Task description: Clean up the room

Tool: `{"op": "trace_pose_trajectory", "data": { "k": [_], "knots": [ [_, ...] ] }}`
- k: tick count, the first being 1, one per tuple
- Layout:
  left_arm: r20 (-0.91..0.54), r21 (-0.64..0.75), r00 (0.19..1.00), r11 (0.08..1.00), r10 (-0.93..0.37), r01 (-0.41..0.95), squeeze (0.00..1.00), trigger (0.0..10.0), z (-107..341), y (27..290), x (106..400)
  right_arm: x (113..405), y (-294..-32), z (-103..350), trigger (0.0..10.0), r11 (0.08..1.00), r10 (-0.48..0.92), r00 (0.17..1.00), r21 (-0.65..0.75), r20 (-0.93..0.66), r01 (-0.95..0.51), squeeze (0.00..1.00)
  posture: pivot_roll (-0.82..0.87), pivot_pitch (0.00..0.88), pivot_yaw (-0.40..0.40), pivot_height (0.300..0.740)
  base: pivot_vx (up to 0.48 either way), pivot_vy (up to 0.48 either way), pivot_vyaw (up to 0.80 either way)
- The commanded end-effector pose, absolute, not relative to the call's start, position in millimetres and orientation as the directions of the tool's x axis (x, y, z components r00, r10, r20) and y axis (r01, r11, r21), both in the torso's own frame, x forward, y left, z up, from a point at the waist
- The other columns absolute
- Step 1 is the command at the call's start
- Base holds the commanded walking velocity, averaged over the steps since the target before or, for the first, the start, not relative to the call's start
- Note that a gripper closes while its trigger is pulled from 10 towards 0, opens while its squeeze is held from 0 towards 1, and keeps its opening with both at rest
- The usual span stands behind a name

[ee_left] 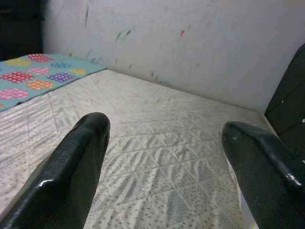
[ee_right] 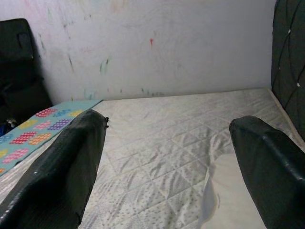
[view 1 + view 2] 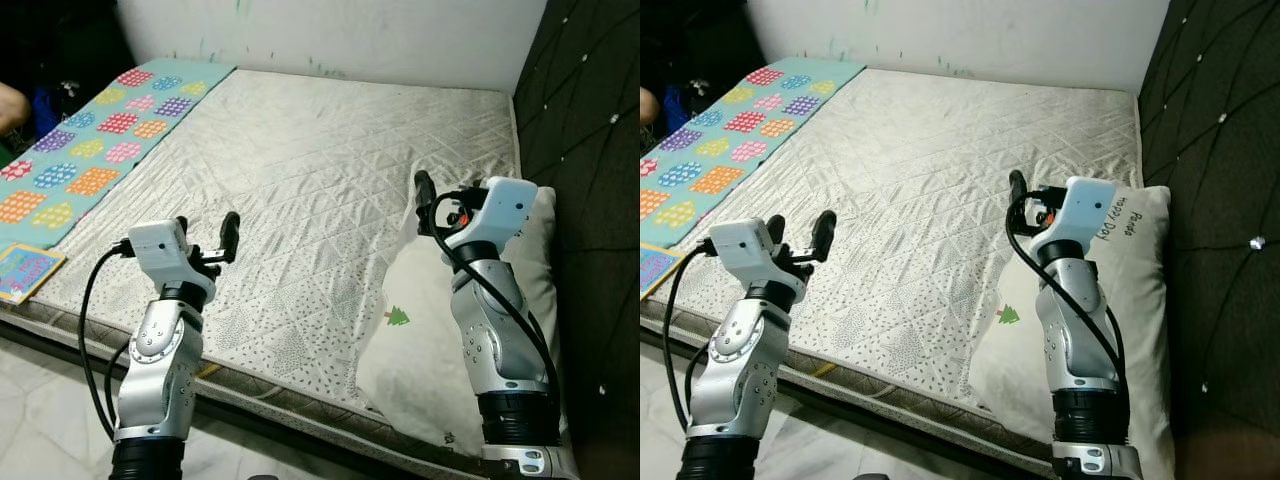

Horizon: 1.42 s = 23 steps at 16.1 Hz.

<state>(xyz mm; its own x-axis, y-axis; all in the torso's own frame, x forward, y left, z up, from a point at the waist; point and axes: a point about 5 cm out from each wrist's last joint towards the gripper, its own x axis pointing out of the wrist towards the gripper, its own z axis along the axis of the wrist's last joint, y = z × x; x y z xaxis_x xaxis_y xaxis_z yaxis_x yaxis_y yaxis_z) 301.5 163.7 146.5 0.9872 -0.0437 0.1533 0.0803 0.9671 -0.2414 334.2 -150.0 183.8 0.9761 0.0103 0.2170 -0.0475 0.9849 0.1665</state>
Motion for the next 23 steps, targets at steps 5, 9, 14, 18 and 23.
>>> {"op": "trace_pose_trajectory", "data": {
  "k": [5, 9, 14, 18, 23],
  "knots": [
    [0.097, -0.259, 0.995, 0.964, -0.038, 0.062, 0.0, 10.0, 129.4, 167.9, 283.8, 318.0, -161.0, 159.1, 10.0, 0.992, -0.021, 0.991, 0.125, 0.135, 0.004, 0.0, -0.18, 0.007, 0.04, 0.74, 0.0, 0.0, 0.0],
    [0.091, -0.262, 0.995, 0.963, -0.032, 0.055, 0.0, 10.0, 129.3, 167.7, 285.5, 310.3, -148.4, 139.5, 10.0, 0.99, -0.009, 0.998, 0.142, 0.067, -0.001, 0.0, -0.17, 0.021, 0.03, 0.74, 0.0, 0.0, -0.4],
    [0.094, -0.266, 0.993, 0.959, -0.072, 0.095, 0.0, 10.0, 130.9, 159.7, 286.8, 307.5, -146.3, 139.3, 10.0, 0.99, -0.012, 0.997, 0.14, 0.072, 0.002, 0.0, -0.17, 0.026, 0.033, 0.74, 0.0, 0.0, -0.32],
    [0.101, -0.271, 0.991, 0.956, -0.084, 0.109, 0.0, 10.0, 132.5, 156.1, 290.8, 313.3, -147.3, 145.9, 10.0, 0.99, -0.003, 0.996, 0.141, 0.093, -0.011, 0.0, -0.18, 0.02, 0.04, 0.74, 0.0, 0.0, 0.0],
    [0.113, -0.281, 0.99, 0.954, -0.08, 0.109, 0.0, 10.0, 134.3, 156.2, 291.5, 314.6, -143.6, 146.0, 10.0, 0.99, 0.01, 0.996, 0.14, 0.094, -0.023, 0.0, -0.18, 0.016, 0.039, 0.74, 0.0, 0.102, 0.0]
  ]
}}
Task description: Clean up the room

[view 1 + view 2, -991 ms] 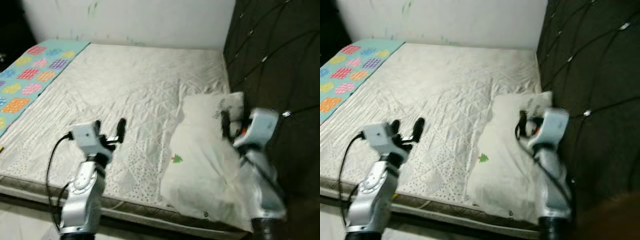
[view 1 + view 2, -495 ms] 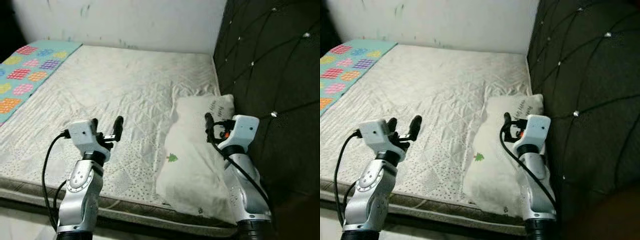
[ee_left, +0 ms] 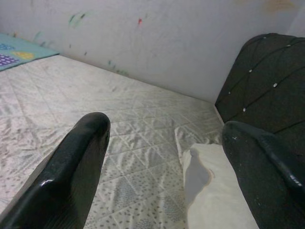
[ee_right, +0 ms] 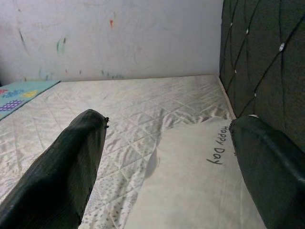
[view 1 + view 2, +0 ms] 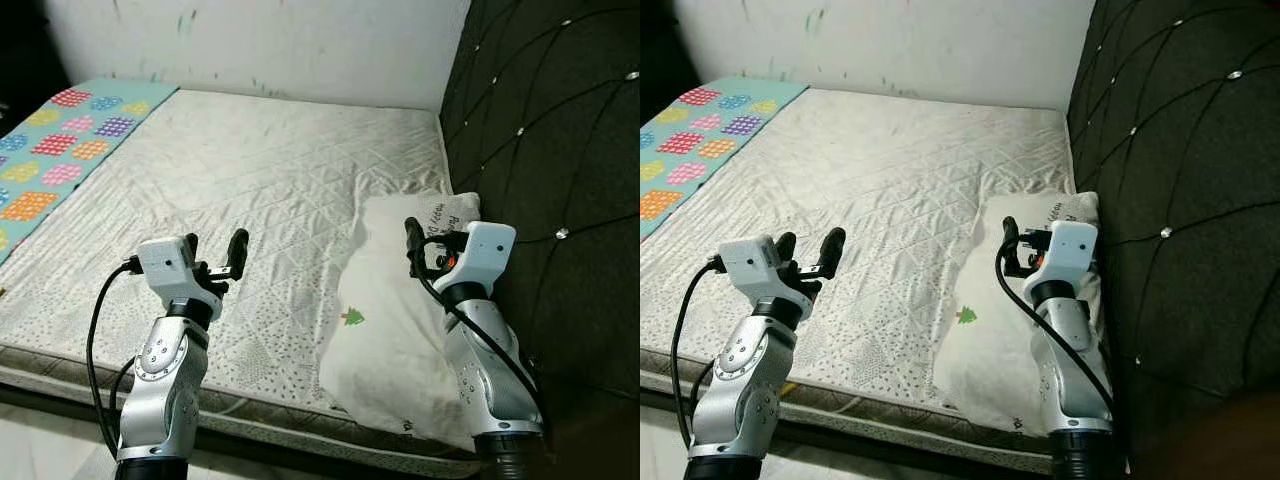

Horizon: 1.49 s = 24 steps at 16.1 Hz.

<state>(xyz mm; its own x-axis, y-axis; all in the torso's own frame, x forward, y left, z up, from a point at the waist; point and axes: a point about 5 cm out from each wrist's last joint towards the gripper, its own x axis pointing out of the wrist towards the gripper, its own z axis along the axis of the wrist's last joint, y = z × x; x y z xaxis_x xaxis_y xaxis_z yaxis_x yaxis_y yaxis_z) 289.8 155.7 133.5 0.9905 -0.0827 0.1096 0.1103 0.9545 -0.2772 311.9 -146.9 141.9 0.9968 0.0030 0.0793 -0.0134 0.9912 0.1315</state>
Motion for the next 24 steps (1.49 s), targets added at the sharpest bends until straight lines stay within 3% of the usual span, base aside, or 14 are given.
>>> {"op": "trace_pose_trajectory", "data": {
  "k": [1, 24],
  "knots": [
    [0.113, -0.281, 0.99, 0.953, -0.08, 0.11, 0.0, 10.0, 134.2, 156.2, 291.5, 315.1, -143.8, 146.2, 10.0, 0.99, 0.01, 0.996, 0.14, 0.093, -0.023, 0.0, -0.18, 0.018, 0.038, 0.74, 0.0, 0.262, 0.0],
    [0.116, -0.286, 0.991, 0.952, -0.073, 0.104, 0.0, 10.0, 135.2, 154.7, 293.4, 321.2, -138.9, 142.7, 10.0, 0.992, 0.045, 0.996, 0.112, 0.077, -0.054, 0.0, -0.18, 0.029, 0.033, 0.74, 0.0, 0.282, 0.0]
  ]
}}
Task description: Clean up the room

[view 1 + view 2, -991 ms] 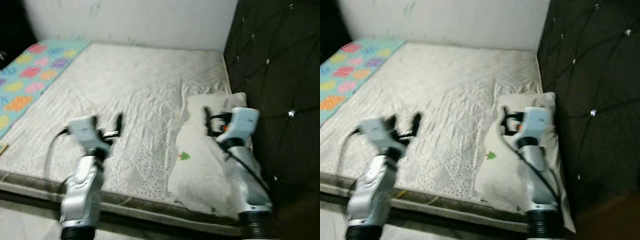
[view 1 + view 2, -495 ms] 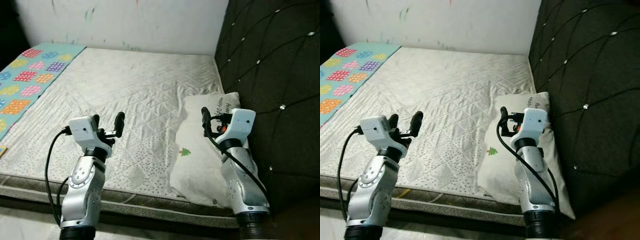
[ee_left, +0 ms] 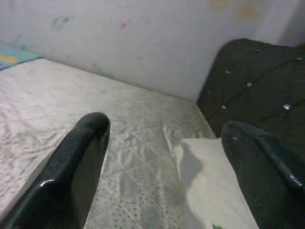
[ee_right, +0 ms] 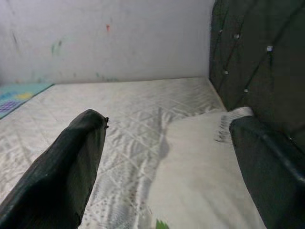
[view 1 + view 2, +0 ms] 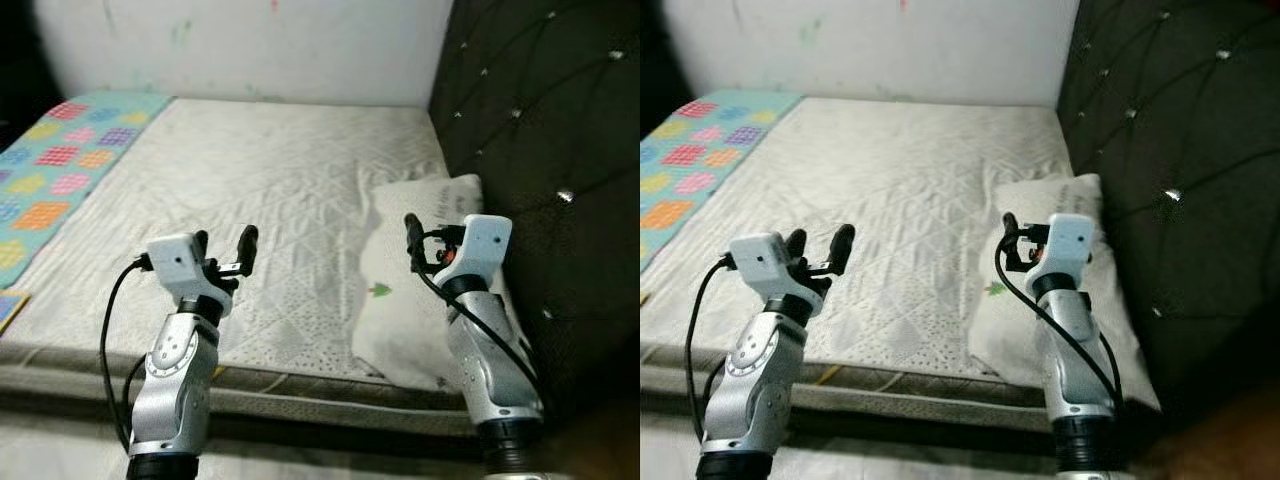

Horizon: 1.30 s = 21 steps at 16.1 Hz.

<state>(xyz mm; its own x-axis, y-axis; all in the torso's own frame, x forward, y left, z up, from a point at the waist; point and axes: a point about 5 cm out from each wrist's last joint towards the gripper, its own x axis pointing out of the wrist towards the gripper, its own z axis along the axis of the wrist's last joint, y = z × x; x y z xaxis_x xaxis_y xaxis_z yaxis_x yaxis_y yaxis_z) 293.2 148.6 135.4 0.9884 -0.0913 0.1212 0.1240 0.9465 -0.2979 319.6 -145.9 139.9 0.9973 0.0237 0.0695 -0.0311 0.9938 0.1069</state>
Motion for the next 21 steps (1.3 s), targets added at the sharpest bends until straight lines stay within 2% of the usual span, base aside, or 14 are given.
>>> {"op": "trace_pose_trajectory", "data": {
  "k": [1, 11, 16, 19, 21],
  "knots": [
    [0.125, -0.286, 0.989, 0.952, -0.074, 0.107, 0.0, 10.0, 135.8, 154.6, 292.9, 321.2, -138.1, 142.6, 10.0, 0.992, 0.052, 0.996, 0.11, 0.078, -0.06, 0.0, -0.18, 0.029, 0.033, 0.74, 0.0, 0.0, 0.0],
    [0.161, -0.309, 0.979, 0.936, -0.122, 0.167, 0.0, 10.0, 139.7, 152.6, 290.3, 322.9, -136.2, 142.2, 10.0, 0.994, 0.072, 0.994, 0.076, 0.079, -0.078, 0.0, -0.18, 0.017, 0.025, 0.74, 0.0, 0.0, 0.0],
    [0.158, -0.306, 0.979, 0.936, -0.131, 0.175, 0.0, 10.0, 138.9, 152.2, 289.7, 323.7, -137.6, 142.9, 10.0, 0.995, 0.064, 0.995, 0.066, 0.082, -0.07, 0.0, -0.18, 0.021, 0.027, 0.74, 0.276, 0.0, 0.0],
    [0.155, -0.308, 0.979, 0.935, -0.133, 0.175, 0.0, 10.0, 138.1, 151.6, 289.0, 324.5, -138.7, 139.8, 10.0, 0.995, 0.052, 0.997, 0.08, 0.061, -0.056, 0.0, -0.17, 0.025, 0.028, 0.74, 0.306, 0.0, -0.6],
    [0.153, -0.31, 0.979, 0.934, -0.134, 0.176, 0.0, 10.0, 137.8, 151.3, 288.9, 324.5, -138.6, 139.7, 10.0, 0.995, 0.052, 0.997, 0.079, 0.063, -0.057, 0.0, -0.17, 0.028, 0.028, 0.74, 0.311, 0.0, 0.0]
  ]
}}
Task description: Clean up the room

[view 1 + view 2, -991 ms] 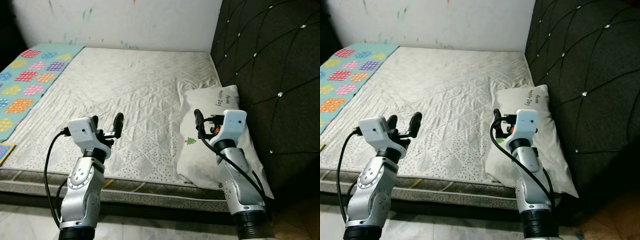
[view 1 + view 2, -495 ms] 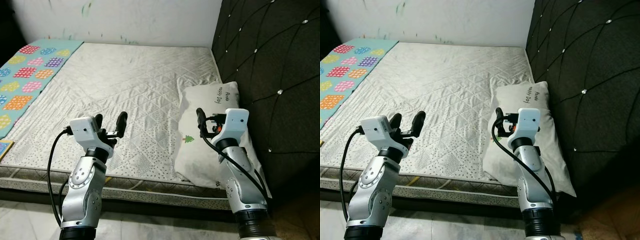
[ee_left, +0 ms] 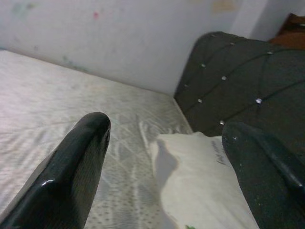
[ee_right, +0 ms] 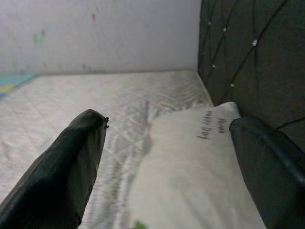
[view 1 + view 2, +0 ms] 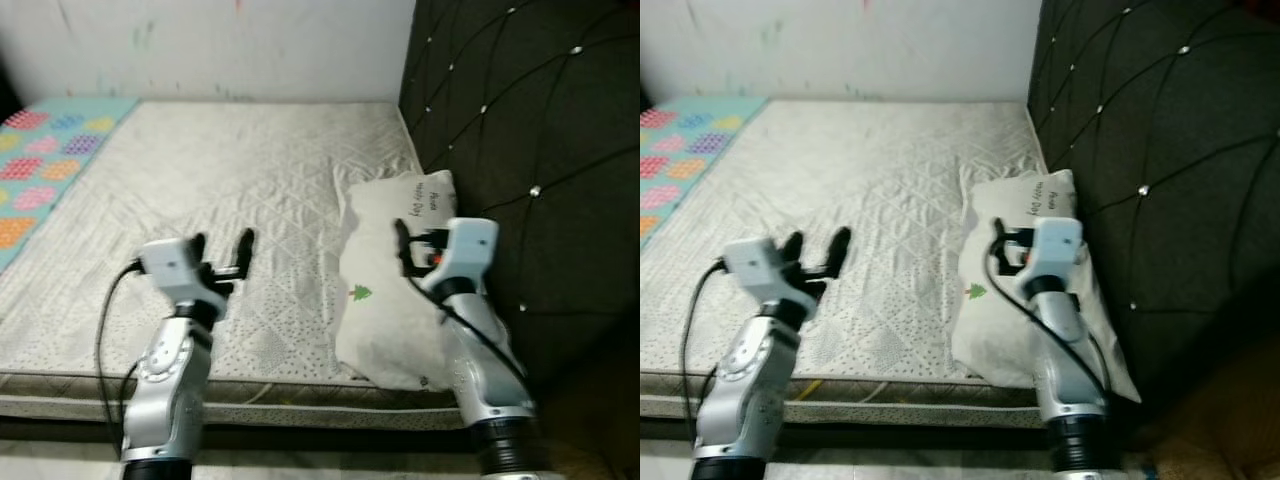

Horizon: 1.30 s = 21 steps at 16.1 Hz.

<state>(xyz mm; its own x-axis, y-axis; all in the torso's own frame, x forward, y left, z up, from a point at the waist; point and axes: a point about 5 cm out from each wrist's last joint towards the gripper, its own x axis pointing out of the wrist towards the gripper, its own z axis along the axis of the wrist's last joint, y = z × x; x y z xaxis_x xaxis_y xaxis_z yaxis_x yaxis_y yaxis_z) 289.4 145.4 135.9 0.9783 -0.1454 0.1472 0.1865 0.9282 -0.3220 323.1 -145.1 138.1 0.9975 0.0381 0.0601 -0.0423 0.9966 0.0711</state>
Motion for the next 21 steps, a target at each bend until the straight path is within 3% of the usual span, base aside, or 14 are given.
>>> {"op": "trace_pose_trajectory", "data": {
  "k": [1, 8, 14, 21],
  "knots": [
    [0.153, -0.31, 0.979, 0.934, -0.135, 0.177, 0.0, 10.0, 138.0, 151.1, 289.0, 324.7, -138.5, 139.8, 10.0, 0.995, 0.052, 0.997, 0.079, 0.063, -0.057, 0.0, -0.18, 0.029, 0.029, 0.74, 0.311, 0.0, 0.0],
    [0.147, -0.314, 0.98, 0.933, -0.133, 0.174, 0.0, 10.0, 137.0, 150.4, 289.7, 325.8, -141.8, 139.7, 10.0, 0.997, 0.036, 0.997, 0.064, 0.068, -0.04, 0.0, -0.18, 0.028, 0.025, 0.74, 0.31, 0.0, 0.0],
    [0.126, -0.331, 0.987, 0.933, -0.103, 0.14, 0.0, 10.0, 133.2, 150.7, 292.1, 326.8, -146.3, 138.5, 10.0, 0.998, 0.014, 0.998, 0.063, 0.063, -0.018, 0.0, -0.18, 0.022, 0.022, 0.74, 0.0, 0.0, -0.1],
    [0.127, -0.33, 0.985, 0.932, -0.115, 0.151, 0.0, 10.0, 132.6, 148.0, 292.9, 326.4, -145.5, 136.6, 10.0, 0.998, 0.021, 0.998, 0.066, 0.056, -0.025, 0.0, -0.18, 0.015, 0.016, 0.74, 0.0, 0.402, -0.2]
  ]
}}
